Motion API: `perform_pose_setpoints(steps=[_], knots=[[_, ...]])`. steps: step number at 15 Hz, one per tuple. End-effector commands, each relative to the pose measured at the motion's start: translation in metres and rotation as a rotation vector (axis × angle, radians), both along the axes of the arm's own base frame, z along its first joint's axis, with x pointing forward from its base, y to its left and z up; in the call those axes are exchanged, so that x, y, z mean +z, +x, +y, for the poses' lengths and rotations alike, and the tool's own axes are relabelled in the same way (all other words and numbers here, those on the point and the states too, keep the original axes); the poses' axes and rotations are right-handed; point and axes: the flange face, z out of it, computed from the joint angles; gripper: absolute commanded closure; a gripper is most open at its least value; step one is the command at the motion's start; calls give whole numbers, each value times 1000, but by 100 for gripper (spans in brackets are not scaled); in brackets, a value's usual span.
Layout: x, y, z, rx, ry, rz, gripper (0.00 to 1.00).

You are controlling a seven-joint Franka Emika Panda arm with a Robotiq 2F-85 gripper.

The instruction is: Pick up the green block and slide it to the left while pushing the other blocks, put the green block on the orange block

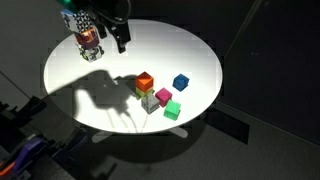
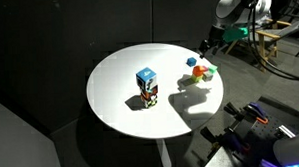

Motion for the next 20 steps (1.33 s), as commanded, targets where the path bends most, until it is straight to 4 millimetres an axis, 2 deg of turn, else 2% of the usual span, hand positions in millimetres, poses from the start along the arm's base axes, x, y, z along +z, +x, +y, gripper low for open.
perform_pose_setpoints(steps=[1, 7, 15, 17, 18, 20], knots=[[-21, 2, -24, -19, 28, 12, 0], [-56, -8, -61, -85, 42, 28, 0], [-77, -15, -117, -120, -35, 61, 0], [-79, -14, -124, -121, -47, 63, 0], [-79, -19, -113, -130, -26, 68, 0], [-82, -20, -114, -130, -26, 73, 0]])
